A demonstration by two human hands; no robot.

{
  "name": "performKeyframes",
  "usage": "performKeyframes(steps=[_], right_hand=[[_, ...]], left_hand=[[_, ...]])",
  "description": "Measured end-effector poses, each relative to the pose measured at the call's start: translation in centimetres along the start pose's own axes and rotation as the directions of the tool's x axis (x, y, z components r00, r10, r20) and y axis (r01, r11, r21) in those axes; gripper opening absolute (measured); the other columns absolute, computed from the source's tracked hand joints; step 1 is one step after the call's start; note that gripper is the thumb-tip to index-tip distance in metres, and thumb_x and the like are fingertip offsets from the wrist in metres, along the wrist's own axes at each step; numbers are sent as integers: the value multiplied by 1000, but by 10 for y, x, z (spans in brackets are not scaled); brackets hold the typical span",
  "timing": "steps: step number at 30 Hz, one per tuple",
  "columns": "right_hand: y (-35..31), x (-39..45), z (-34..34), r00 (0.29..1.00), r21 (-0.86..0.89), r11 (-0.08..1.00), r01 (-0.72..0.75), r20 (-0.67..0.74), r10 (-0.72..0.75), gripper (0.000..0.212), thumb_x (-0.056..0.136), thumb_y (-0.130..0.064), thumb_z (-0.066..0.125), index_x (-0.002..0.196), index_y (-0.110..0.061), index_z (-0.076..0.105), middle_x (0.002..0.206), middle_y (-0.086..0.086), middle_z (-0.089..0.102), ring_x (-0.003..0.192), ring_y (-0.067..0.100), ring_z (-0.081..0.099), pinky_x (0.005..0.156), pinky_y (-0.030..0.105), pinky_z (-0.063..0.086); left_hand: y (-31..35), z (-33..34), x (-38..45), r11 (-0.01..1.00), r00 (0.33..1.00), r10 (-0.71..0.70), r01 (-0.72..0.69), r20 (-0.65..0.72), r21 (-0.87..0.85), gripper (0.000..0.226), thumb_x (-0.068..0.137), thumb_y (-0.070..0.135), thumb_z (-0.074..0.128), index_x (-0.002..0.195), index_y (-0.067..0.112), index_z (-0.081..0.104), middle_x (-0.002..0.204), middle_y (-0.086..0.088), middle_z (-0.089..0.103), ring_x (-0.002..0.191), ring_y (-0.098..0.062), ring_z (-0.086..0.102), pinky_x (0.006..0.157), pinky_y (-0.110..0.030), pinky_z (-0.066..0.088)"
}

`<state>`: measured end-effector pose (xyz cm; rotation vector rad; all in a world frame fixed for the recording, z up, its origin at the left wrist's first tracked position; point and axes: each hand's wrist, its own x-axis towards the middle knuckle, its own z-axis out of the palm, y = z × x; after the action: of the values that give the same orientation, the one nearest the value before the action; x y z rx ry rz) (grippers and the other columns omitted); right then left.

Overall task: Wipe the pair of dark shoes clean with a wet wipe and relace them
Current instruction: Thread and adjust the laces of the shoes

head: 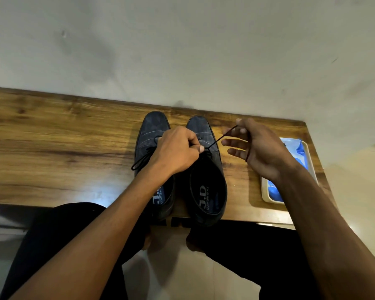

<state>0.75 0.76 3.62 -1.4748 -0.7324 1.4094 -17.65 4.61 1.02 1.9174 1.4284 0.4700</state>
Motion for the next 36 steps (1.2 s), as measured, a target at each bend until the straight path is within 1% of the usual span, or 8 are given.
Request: performKeyframes(steps=[4,8,14,20,25,28,32,36], right_hand=[[0,1,-4,999,227,972,-52,14,50,40,104,-24,47,64,-22,44,87,4,76,86,22,70,76,31,53],[5,6,-11,999,139,989,-42,15,40,37,105,-26,49,68,-22,47,71,-1,67,79,22,68,69,31,59],[13,7,-28,997,-419,906,57,-17,-71,36,105,-25,51,71,-15,53,66,0,65,59,14,55,62,26,48],[27,15,-27,994,-740,670,62,-17,-111,43,105,-33,52,66,-15,61,63,-4,70,54,11,52,58,29,43],[26,19,-29,987,-740,668,81,-32,-156,43,104,-40,54,77,-12,70,75,0,77,63,13,71,72,35,51],[29,20,-30,963,-896,439,68,-56,-263,44,101,-51,54,88,-14,75,89,3,77,84,22,73,76,36,53],[29,4,-22,822,-989,145,20,-66,-566,41,98,-53,57,104,-16,74,108,12,73,100,35,66,78,44,53],[29,0,-11,891,-962,272,-5,-128,-435,67,97,-68,44,72,-12,73,75,11,72,77,34,66,70,39,54]], left_hand=[[-1,-5,2,999,1000,4,-3,30,-33,16,87,32,75,77,20,74,68,20,58,65,4,53,64,-20,42],[-3,-10,3,997,997,-33,38,72,-61,19,87,29,76,72,20,71,71,20,59,69,5,54,59,-14,34],[-11,-18,2,996,992,-84,80,92,46,18,84,28,79,73,16,73,70,18,58,81,-8,57,91,-34,50],[-7,-17,1,965,996,-86,73,39,252,18,86,35,76,79,19,74,79,12,65,103,-16,64,115,-49,24],[-7,-17,0,957,999,2,11,-43,288,13,87,38,73,85,26,73,77,15,63,104,-17,61,104,-42,28],[-10,-15,1,943,972,130,-61,-194,328,14,88,39,71,92,26,72,92,7,71,105,-20,58,99,-42,37],[-7,-12,-3,979,959,139,-95,-248,181,34,92,41,66,68,18,65,61,8,58,57,-5,55,57,-21,40],[-4,1,-4,972,996,6,16,-91,235,51,97,45,58,60,10,53,53,-3,52,51,-19,57,51,-31,44]])
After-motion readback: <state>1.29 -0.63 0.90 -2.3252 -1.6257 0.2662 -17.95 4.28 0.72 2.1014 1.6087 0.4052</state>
